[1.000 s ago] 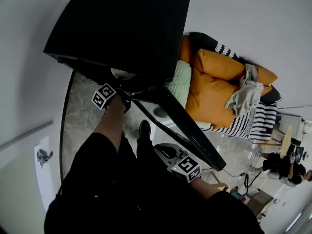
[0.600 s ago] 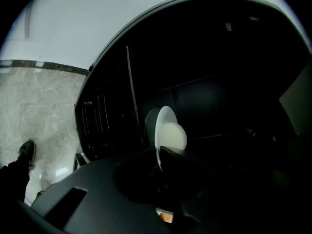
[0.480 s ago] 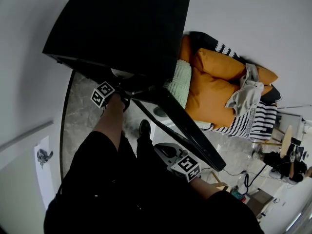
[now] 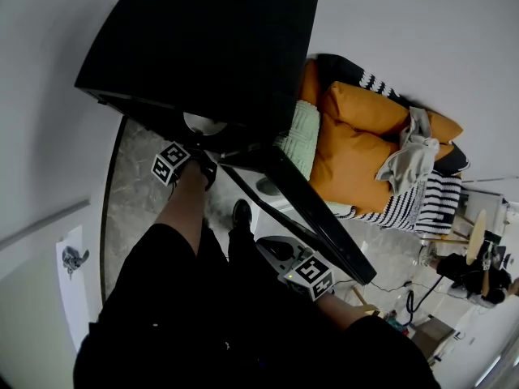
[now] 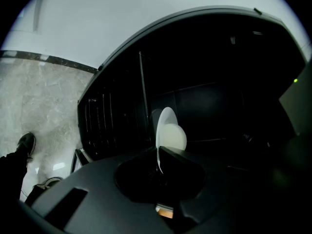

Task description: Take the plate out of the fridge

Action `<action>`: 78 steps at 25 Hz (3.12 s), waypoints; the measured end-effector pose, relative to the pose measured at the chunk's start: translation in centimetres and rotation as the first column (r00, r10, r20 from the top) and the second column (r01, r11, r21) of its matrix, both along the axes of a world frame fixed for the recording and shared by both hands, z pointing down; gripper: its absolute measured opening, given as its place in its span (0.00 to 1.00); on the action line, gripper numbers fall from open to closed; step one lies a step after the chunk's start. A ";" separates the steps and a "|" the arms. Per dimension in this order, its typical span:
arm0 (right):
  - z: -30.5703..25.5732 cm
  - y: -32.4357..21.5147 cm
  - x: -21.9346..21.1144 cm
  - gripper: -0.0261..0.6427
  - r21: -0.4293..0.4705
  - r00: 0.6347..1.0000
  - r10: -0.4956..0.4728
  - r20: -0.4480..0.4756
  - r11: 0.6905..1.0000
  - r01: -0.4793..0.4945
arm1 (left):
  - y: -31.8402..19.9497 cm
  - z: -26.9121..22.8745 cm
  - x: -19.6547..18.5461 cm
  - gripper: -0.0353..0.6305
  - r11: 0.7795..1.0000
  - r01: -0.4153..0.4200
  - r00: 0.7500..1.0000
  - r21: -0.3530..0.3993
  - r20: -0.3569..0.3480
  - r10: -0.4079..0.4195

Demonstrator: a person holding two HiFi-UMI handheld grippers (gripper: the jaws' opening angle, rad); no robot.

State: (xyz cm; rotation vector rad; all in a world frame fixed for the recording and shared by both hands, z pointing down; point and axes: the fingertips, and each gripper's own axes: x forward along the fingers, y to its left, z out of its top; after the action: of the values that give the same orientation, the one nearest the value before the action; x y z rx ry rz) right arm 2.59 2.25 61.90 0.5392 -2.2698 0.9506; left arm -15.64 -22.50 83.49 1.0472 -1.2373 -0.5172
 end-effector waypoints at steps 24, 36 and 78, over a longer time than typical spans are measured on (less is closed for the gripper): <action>1.2 0.8 0.7 0.06 -0.015 0.999 0.000 -0.054 1.000 -0.001 | -0.4 0.8 0.4 0.15 0.999 -0.025 0.998 0.028 -0.051 0.026; 1.0 1.1 0.4 0.06 -0.019 0.999 -0.025 -0.048 1.000 0.024 | 1.1 0.1 0.5 0.09 0.998 0.022 0.992 0.056 -0.123 -0.015; -2.3 -0.2 -2.7 0.06 0.103 0.989 -0.141 0.036 0.985 0.137 | 11.9 -13.1 -5.3 0.08 0.958 -0.008 0.996 0.288 -0.080 0.033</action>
State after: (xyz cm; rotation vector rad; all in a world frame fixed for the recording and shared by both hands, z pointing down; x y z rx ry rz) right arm -0.12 2.06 59.62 0.3997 -2.3699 0.7900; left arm -20.95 -10.59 70.37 1.2680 -1.0960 -0.7337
